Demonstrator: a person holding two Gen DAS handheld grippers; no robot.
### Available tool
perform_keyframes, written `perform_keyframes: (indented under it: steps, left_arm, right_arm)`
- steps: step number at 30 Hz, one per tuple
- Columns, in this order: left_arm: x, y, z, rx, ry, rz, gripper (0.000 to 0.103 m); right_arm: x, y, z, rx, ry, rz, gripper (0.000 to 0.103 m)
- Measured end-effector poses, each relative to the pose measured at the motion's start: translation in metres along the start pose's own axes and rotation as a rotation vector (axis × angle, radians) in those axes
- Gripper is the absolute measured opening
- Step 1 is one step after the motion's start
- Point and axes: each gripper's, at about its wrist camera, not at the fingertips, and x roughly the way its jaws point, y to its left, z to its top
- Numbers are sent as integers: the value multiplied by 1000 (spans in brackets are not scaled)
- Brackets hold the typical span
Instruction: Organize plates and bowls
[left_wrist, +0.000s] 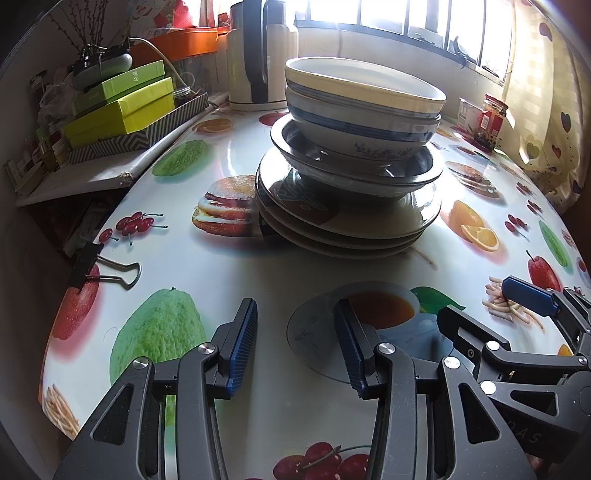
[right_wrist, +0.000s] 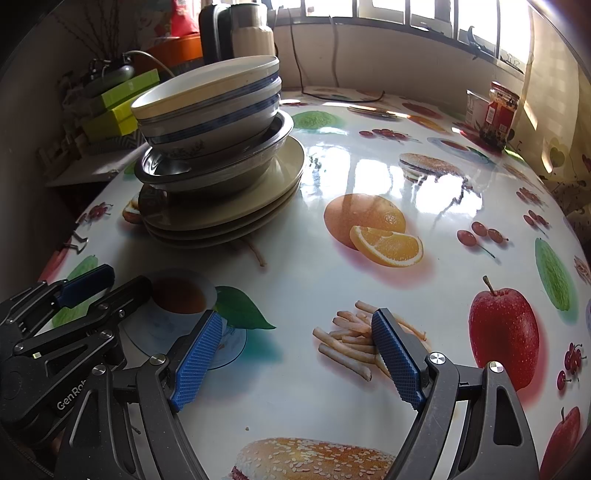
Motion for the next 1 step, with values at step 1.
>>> perform_keyframes:
  steps: [1]
  left_arm:
    - [0,0,0,0,0,0,45]
  right_arm:
    - [0,0,0,0,0,0,84]
